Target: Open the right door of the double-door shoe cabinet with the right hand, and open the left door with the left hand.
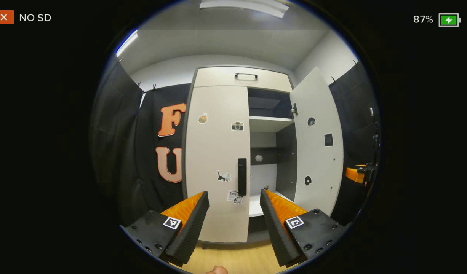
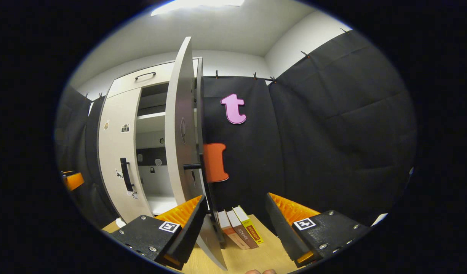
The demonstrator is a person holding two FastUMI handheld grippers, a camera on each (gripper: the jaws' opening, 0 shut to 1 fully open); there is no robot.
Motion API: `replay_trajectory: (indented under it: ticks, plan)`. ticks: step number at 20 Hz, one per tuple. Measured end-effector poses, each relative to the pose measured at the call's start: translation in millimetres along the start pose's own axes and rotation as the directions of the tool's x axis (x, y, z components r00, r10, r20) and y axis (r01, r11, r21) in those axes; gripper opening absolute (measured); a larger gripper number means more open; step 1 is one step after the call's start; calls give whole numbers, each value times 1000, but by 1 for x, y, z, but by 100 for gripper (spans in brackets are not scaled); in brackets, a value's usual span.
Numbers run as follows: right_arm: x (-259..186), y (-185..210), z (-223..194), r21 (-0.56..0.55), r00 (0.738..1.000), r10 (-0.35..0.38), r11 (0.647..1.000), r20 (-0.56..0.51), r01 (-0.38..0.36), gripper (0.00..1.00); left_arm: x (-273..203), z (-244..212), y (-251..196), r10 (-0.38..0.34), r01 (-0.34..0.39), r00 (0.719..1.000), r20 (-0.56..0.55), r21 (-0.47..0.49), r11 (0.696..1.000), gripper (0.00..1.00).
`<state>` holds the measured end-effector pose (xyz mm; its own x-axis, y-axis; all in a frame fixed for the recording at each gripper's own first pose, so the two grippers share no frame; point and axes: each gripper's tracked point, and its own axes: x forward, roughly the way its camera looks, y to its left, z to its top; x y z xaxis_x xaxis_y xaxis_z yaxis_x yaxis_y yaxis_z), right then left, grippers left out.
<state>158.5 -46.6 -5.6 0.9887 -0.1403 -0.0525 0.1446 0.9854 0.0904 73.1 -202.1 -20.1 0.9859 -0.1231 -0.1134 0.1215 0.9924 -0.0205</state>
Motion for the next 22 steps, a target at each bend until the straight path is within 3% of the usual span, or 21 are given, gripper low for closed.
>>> replay_trajectory:
  ticks: [5, 12, 17, 22]
  plan:
    - [6, -5, -1, -24, 1000, -13, 1000, 19, 14, 93, 56, -8, -7, 52, -52, 999, 15, 42, 998, 81]
    - [10, -3, 0, -2, 999, -7, 1000, 39, 7, 93, 128, -23, -15, 59, -59, 998, 10, 33, 998, 81]
    - [13, -9, 6, -14, 996, -28, 999, 84, 29, 93, 172, -17, -3, 109, -113, 993, 49, 89, 990, 82]
    - [13, -12, 13, -29, 991, -29, 999, 131, 33, 93, 201, -23, -2, 106, -108, 994, 41, 58, 992, 81]
